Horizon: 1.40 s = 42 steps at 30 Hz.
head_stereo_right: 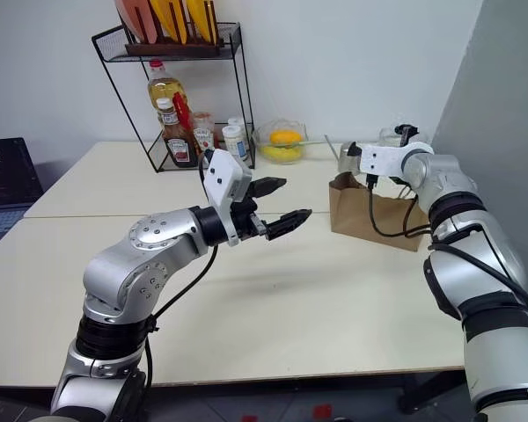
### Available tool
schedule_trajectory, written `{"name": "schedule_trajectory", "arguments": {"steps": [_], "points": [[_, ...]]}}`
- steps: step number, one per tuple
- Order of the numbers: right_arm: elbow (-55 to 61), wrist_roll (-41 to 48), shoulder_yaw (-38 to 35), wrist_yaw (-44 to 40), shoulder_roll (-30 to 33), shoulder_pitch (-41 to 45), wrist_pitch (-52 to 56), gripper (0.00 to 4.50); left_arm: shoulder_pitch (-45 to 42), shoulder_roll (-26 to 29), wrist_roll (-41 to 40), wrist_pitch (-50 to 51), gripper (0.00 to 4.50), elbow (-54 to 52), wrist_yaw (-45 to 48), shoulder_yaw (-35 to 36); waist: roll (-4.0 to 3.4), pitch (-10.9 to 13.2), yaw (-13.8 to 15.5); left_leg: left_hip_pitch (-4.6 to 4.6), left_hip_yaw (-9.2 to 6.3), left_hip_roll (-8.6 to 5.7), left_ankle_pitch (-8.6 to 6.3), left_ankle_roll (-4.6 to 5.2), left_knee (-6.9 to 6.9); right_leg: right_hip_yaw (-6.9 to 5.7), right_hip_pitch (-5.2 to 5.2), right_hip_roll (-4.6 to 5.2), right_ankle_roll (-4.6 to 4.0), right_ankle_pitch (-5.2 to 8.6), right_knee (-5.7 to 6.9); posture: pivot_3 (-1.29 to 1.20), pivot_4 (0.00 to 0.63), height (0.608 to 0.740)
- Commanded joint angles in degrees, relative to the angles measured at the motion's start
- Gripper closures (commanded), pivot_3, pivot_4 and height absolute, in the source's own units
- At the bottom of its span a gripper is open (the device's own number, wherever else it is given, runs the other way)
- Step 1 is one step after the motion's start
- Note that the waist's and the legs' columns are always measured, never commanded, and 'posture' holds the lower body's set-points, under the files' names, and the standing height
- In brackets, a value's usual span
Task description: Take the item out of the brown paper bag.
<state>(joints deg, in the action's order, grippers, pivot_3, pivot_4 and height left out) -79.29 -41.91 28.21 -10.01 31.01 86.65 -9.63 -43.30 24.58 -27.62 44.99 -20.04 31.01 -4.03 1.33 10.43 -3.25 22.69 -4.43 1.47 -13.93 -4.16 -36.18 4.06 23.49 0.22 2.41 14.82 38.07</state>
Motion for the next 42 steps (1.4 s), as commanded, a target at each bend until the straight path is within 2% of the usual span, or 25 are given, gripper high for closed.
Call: {"name": "schedule_trajectory", "arguments": {"steps": [1, 8, 12, 15, 26, 33, 37, 42], "points": [[0.38, 0.05, -0.88, 4.76, 0.90, 2.87, -0.70, 0.00, -0.12, 0.55, -0.49, 0.28, 0.05, -2.88, -0.73, 2.06, 0.00, 0.00, 0.00, 0.00, 0.00, 0.00, 0.00, 0.00, 0.00, 0.00, 0.00, 0.00, 0.00, 0.00, 0.00, 0.00, 0.150, 0.740], [1.30, 3.78, -4.87, 8.05, 1.44, 3.66, -4.77, 0.00, 2.38, 0.90, -1.52, 1.98, 0.05, -5.10, -1.13, 2.56, 0.00, 0.00, -0.01, 0.00, 0.00, 0.00, -0.01, 0.02, 0.00, 0.00, 0.00, 0.00, 0.00, 0.00, 0.00, 0.00, 0.150, 0.740], [1.46, 4.37, -5.52, 5.98, 1.63, 3.37, -5.78, 0.00, 3.51, 1.61, -2.36, 2.55, 0.05, -5.70, -0.51, 3.27, 0.00, 0.00, -0.02, 0.00, 0.00, 0.00, -0.03, 0.05, 0.00, 0.00, 0.00, 0.00, 0.00, 0.00, 0.00, 0.00, 0.150, 0.740], [1.51, 4.51, -5.85, 4.40, 1.77, 3.08, -6.25, 0.61, 3.23, 1.97, -2.35, 2.48, 0.00, -5.23, 0.05, 3.12, 0.00, 0.00, -0.02, 0.00, 0.00, 0.00, -0.03, 0.05, 0.00, 0.00, 0.00, 0.00, 0.00, 0.00, 0.01, 0.00, 0.150, 0.740], [2.09, 6.35, -6.82, 4.41, 1.96, 2.55, -7.59, 4.47, 2.25, 0.96, -3.95, 2.30, 0.00, -4.67, 0.70, 4.33, -0.02, 0.01, -0.02, 0.02, 0.00, 0.00, -0.02, 0.04, 0.00, 0.00, 0.02, 0.00, 0.00, 0.00, 0.00, 0.00, 0.150, 0.740], [2.36, 7.24, -7.62, 4.81, 1.17, 2.61, -8.59, 4.47, 2.82, 1.43, -7.62, 3.39, 0.00, -5.79, 1.52, 7.01, -0.02, 0.01, -0.03, 0.02, 0.00, 0.00, -0.02, 0.03, 0.00, 0.00, 0.03, 0.00, 0.00, 0.00, 0.00, 0.00, 0.150, 0.740], [2.98, 10.13, -10.01, 2.72, -1.87, 4.12, -10.37, 4.47, 4.10, 4.29, -13.11, 6.83, 0.00, -7.03, 1.08, 12.99, -0.02, 0.01, -0.27, 0.02, 0.01, 0.02, -0.01, 0.01, 0.00, 0.00, 0.04, 0.00, 0.00, 0.00, 0.01, 0.00, 0.150, 0.740], [3.63, 14.33, -13.42, 0.18, -8.82, 6.76, -10.20, 4.47, 10.21, 10.97, -18.15, 11.00, 0.00, -11.15, 0.47, 20.45, -0.07, 0.04, -1.83, 0.00, 0.00, 0.08, 0.00, 0.01, 0.05, 0.00, 0.07, -0.04, 0.00, 0.00, 0.06, 0.00, 0.150, 0.740]]}}
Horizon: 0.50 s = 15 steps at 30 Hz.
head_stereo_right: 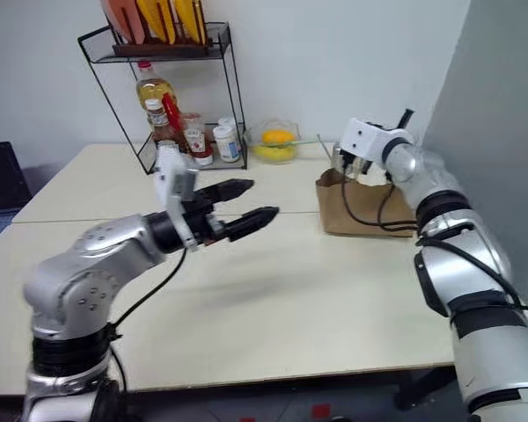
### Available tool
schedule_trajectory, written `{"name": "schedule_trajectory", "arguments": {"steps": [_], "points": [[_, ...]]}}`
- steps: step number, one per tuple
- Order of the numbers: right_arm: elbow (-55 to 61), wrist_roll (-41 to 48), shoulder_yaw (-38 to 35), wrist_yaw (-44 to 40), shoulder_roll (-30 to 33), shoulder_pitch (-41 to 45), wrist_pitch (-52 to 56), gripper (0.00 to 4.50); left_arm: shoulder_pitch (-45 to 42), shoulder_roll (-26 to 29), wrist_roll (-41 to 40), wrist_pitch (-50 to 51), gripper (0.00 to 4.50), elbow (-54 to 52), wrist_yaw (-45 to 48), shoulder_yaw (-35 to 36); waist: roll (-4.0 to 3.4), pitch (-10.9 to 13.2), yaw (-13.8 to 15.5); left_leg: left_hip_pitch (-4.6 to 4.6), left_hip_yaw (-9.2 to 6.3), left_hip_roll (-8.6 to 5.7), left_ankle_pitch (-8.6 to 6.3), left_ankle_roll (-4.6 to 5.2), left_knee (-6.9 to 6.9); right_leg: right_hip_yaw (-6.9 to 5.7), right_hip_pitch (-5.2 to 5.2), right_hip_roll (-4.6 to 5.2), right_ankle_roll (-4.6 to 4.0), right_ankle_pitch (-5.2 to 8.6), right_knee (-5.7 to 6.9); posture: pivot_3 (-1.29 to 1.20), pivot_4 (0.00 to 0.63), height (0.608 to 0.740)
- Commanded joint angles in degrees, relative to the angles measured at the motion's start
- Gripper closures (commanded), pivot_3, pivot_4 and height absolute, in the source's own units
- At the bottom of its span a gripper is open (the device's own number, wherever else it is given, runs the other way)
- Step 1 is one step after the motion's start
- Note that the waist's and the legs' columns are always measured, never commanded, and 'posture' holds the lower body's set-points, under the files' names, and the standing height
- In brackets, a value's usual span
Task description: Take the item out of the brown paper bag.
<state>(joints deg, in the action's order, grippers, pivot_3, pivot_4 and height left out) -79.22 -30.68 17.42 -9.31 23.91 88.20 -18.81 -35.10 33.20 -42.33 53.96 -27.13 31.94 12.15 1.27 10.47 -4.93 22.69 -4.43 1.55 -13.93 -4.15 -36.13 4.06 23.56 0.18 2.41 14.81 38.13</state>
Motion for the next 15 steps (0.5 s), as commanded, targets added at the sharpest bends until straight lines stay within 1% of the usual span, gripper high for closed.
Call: {"name": "schedule_trajectory", "arguments": {"steps": [1, 4, 10, 15], "points": [[3.63, 3.70, -3.05, -1.03, -3.06, 5.54, -0.88, 4.47, 3.46, 3.26, -4.55, 2.81, 0.00, -5.15, -0.90, 5.69, -0.01, 0.00, -0.17, 0.01, 0.00, 0.00, 0.01, -0.01, 0.01, 0.00, 0.01, 0.00, 0.00, 0.00, 0.00, 0.00, 0.150, 0.740], [3.80, 4.97, -3.64, -2.42, -7.39, 6.38, -0.49, 4.47, 8.49, 6.09, -6.41, 4.35, 0.00, -8.21, -2.54, 9.99, -0.01, 0.01, -0.16, 0.03, -0.02, 0.00, 0.00, 0.00, 0.02, -0.02, 0.01, 0.01, 0.00, 0.00, -0.02, 0.00, 0.150, 0.740], [3.88, 5.30, -3.81, -1.55, -12.77, 8.44, 0.67, 4.47, 14.71, 8.69, -12.10, 7.06, 0.00, -12.93, -7.81, 17.53, 0.00, 0.01, 0.47, 0.08, -0.12, -0.03, -0.03, 0.04, -0.03, -0.12, 0.01, 0.03, -0.01, 0.00, -0.02, 0.00, 0.150, 0.740], [4.69, 5.26, -3.29, -3.09, -15.19, 8.36, -0.21, 4.47, 20.53, 8.43, -16.95, 6.87, 0.00, -16.31, -13.07, 22.75, 0.01, 0.00, 0.85, 0.12, -0.14, -0.05, -0.03, 0.04, -0.04, -0.14, 0.01, 0.08, -0.01, 0.00, -0.05, 0.00, 0.150, 0.740]]}}
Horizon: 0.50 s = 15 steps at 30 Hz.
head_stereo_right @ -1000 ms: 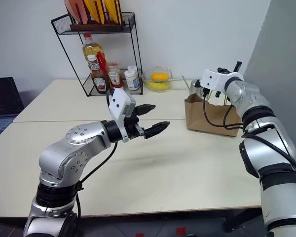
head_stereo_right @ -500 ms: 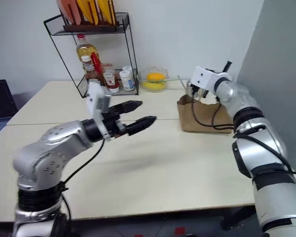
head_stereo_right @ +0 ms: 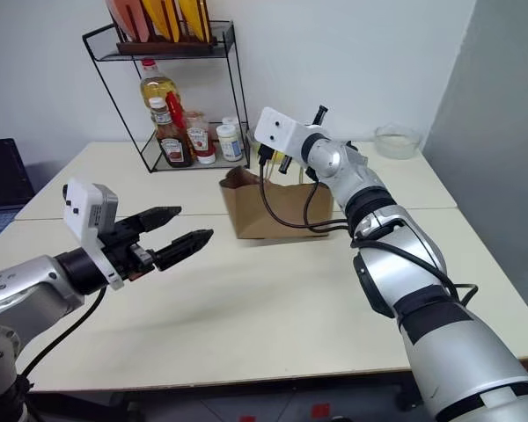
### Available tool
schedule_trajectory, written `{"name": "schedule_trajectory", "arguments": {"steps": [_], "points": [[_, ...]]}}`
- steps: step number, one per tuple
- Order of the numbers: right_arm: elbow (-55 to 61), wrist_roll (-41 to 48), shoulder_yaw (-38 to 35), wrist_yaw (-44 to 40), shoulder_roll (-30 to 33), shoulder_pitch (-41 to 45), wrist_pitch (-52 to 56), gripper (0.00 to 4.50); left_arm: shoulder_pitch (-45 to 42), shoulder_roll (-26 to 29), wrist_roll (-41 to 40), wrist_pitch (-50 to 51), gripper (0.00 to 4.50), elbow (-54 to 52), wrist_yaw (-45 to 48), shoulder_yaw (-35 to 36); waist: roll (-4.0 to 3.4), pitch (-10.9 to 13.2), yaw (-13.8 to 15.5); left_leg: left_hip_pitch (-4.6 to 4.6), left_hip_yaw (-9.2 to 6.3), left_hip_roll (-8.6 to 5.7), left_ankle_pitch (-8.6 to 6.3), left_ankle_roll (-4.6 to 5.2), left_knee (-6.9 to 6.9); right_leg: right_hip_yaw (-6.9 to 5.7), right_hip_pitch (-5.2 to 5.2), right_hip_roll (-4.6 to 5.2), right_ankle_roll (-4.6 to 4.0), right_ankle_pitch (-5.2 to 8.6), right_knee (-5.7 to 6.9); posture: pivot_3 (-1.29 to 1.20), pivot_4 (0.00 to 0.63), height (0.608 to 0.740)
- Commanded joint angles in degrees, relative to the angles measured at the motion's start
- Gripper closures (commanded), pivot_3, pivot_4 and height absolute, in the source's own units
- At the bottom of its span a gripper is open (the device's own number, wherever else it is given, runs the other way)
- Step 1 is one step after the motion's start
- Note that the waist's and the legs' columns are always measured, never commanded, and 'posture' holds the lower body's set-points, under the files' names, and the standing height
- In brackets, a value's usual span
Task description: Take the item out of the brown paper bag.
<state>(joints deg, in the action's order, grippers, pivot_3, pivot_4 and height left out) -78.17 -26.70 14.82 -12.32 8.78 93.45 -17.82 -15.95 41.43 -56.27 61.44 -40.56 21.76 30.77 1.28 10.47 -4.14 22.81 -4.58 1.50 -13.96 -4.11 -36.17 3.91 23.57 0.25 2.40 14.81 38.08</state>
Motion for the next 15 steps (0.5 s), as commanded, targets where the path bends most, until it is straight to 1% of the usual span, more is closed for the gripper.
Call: {"name": "schedule_trajectory", "arguments": {"steps": [1, 4, 7, 15], "points": [[3.93, 1.40, -0.68, -0.58, -0.49, 3.12, -1.24, 4.47, 2.39, -0.13, -4.09, -0.92, 0.00, -3.10, -4.13, 5.27, 0.00, 0.00, 0.06, 0.00, -0.01, 0.00, 0.00, 0.00, 0.00, -0.01, 0.00, 0.00, 0.00, 0.00, 0.01, 0.00, 0.150, 0.740], [4.84, 1.35, -0.33, -1.64, -2.18, 3.07, -0.77, 4.47, 6.99, 0.68, -6.37, -1.34, 0.00, -4.44, -5.54, 7.97, 0.00, 0.00, -0.01, -0.04, -0.01, 0.03, 0.00, 0.01, 0.00, -0.01, 0.00, -0.03, 0.00, 0.00, 0.04, 0.00, 0.150, 0.740], [5.23, 0.83, 0.43, -2.53, -3.82, 2.19, 0.03, 4.47, 9.80, 1.09, -7.86, -2.56, 0.00, -4.92, -6.74, 8.80, 0.00, 0.00, 0.07, -0.03, -0.02, 0.05, 0.00, 0.01, 0.01, -0.03, 0.00, -0.06, -0.01, 0.00, 0.03, 0.00, 0.150, 0.740], [5.46, -0.98, 3.36, -1.58, -7.29, 0.73, 2.30, 4.47, 11.53, 2.35, -9.80, -5.39, 0.00, -4.87, -9.55, 7.83, 0.01, 0.00, 0.18, -0.03, -0.01, 0.05, 0.00, 0.01, 0.01, -0.03, 0.00, -0.06, -0.01, 0.00, 0.01, 0.00, 0.150, 0.740]]}}
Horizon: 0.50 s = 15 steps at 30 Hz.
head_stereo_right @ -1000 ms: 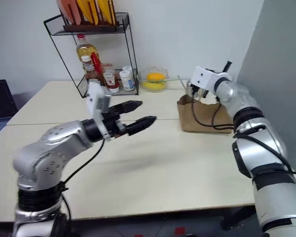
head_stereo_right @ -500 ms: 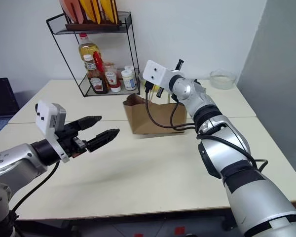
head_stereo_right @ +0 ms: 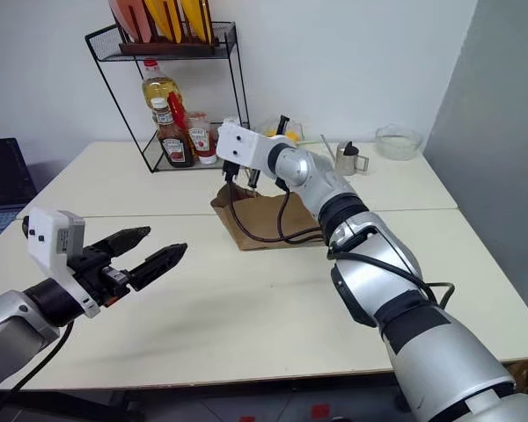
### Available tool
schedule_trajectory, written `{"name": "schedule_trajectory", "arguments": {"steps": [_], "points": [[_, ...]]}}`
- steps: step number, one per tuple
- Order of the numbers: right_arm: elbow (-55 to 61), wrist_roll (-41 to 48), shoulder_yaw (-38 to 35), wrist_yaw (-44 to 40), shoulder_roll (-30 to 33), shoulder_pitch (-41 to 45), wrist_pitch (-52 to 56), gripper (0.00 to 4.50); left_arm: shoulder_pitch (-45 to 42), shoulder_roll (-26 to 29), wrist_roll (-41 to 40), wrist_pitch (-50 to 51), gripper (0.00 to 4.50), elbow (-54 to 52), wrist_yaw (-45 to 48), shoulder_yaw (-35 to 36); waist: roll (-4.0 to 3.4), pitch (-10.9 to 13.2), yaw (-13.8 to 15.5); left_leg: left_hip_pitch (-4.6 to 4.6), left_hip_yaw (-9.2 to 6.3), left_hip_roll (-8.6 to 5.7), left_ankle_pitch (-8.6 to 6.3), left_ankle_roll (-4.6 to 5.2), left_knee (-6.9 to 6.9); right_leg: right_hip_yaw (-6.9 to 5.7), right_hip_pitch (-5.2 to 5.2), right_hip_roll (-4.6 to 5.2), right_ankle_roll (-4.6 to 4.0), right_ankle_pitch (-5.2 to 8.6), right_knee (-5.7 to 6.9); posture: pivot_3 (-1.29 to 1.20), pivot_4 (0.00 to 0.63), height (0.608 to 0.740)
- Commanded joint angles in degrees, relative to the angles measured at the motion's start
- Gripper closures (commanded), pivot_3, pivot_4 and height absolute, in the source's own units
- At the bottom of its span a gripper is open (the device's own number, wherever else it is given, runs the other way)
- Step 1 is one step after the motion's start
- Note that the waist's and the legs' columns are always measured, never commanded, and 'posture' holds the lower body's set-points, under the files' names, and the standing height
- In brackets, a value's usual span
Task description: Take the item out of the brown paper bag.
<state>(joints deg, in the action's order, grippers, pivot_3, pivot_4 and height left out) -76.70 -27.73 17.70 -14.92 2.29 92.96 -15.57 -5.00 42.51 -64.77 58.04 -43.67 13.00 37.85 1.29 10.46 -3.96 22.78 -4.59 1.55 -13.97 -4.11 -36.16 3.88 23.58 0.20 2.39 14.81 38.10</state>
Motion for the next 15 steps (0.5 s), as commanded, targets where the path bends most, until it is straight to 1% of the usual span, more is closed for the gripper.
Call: {"name": "schedule_trajectory", "arguments": {"steps": [1, 6, 10, 13, 15], "points": [[3.93, 0.05, 0.61, 0.93, -1.10, 0.87, 0.36, 4.47, 0.82, 1.49, -1.51, -2.27, 0.00, -1.74, -0.97, 0.68, 0.00, 0.00, -0.01, -0.01, 0.00, 0.00, 0.00, 0.00, 0.01, 0.00, 0.00, 0.00, 0.00, 0.00, 0.00, 0.00, 0.150, 0.740], [4.35, 0.14, 1.33, -0.74, -1.88, -2.98, 1.15, 4.47, 1.65, 2.60, -1.01, -3.61, 0.00, -1.56, -1.58, -0.19, 0.04, -0.03, 0.01, -0.03, 0.00, 0.00, 0.00, 0.00, 0.01, 0.00, -0.01, -0.01, -0.01, 0.01, 0.01, 0.00, 0.150, 0.740], [5.47, 0.35, 1.64, -2.06, -0.68, -5.04, 1.17, 4.47, 1.78, 3.28, -0.47, -4.47, 0.00, -0.92, -1.36, -1.05, 0.09, -0.06, 0.11, -0.04, -0.02, 0.01, 0.00, 0.00, 0.00, -0.02, -0.04, -0.02, -0.01, 0.00, 0.02, 0.00, 0.150, 0.740], [6.70, 0.90, 1.08, -3.64, 1.02, -5.72, 1.04, 3.84, 1.17, 4.17, -0.03, -5.10, 0.00, 0.18, -0.63, -2.25, 0.09, -0.05, 0.21, -0.04, -0.01, 0.00, 0.00, 0.00, 0.00, -0.01, -0.04, -0.02, -0.01, 0.00, 0.02, 0.00, 0.150, 0.740], [7.57, 1.22, 0.74, -4.34, 2.21, -6.00, 1.09, 3.23, 0.46, 4.78, 0.34, -5.56, 0.00, 1.18, 0.05, -3.18, 0.09, -0.05, 0.27, -0.05, -0.01, 0.00, 0.00, 0.00, 0.00, -0.02, -0.04, -0.02, -0.01, 0.00, 0.02, 0.00, 0.150, 0.740]]}}
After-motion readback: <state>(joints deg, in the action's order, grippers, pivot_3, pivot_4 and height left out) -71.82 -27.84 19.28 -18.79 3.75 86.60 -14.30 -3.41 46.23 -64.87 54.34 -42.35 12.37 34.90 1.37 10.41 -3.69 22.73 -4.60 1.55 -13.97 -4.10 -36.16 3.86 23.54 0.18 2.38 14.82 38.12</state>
